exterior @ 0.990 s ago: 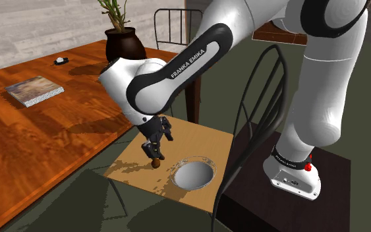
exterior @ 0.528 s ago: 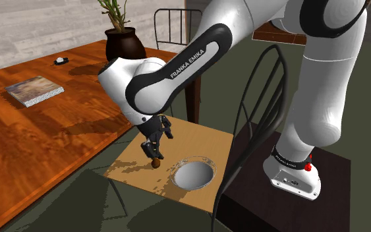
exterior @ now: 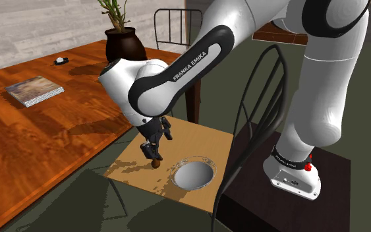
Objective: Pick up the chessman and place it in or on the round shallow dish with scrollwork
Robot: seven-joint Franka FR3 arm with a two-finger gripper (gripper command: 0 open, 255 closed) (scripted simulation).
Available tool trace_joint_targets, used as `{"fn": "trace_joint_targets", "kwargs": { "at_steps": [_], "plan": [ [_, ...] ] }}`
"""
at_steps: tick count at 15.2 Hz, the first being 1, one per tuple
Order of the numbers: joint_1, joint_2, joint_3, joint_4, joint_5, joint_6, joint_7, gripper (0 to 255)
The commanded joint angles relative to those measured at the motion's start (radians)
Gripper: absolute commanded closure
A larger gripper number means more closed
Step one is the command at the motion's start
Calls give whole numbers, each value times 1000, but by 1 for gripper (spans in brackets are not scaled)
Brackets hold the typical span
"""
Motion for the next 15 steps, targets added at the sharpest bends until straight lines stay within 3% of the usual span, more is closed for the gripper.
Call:
{"fn": "trace_joint_targets", "kwargs": {
  "at_steps": [1, 2, 5, 9, 10, 11, 15],
  "plan": [
    [-5, 99, -9, -34, -1, 263, 3, 255],
    [7, 136, -7, -7, -14, 269, 21, 255],
    [9, 94, 3, 14, 10, 209, 19, 255],
    [53, 189, 19, 74, -16, 234, 92, 255],
    [33, 47, 4, 70, -20, -85, 82, 255],
    [33, 47, 3, 70, -20, -85, 82, 0],
    [-13, -49, -3, -93, 17, 296, -4, 0]
  ]
}}
